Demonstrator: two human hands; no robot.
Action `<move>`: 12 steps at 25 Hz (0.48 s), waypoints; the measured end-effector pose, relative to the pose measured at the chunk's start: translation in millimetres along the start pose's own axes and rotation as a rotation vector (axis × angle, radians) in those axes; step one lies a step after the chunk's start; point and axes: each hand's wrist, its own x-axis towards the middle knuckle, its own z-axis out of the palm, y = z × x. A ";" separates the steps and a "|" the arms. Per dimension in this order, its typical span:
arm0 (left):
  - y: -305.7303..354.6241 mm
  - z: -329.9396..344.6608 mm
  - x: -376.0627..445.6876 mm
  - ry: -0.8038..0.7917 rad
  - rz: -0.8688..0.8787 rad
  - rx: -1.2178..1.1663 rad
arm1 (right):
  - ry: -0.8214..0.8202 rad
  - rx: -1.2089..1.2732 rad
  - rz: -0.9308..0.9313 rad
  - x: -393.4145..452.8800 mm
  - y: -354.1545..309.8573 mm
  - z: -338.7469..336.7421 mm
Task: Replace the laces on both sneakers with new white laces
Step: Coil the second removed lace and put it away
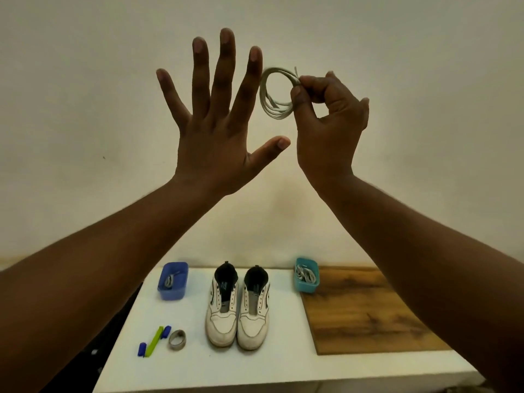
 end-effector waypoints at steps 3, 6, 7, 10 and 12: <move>-7.3 14.8 -21.8 -0.067 0.001 -0.016 | -0.034 -0.003 0.056 -22.1 9.7 6.1; -25.5 36.1 -64.7 -0.186 -0.016 0.006 | -0.135 -0.019 0.169 -66.9 27.6 23.7; -34.0 43.6 -80.7 -0.229 -0.031 0.018 | -0.166 -0.018 0.210 -83.9 34.0 31.1; -68.7 61.4 -112.8 -0.326 -0.088 0.002 | -0.192 0.109 0.329 -121.0 47.8 58.1; -95.6 77.4 -126.0 -0.351 -0.159 -0.166 | -0.200 0.167 0.422 -135.3 52.8 82.0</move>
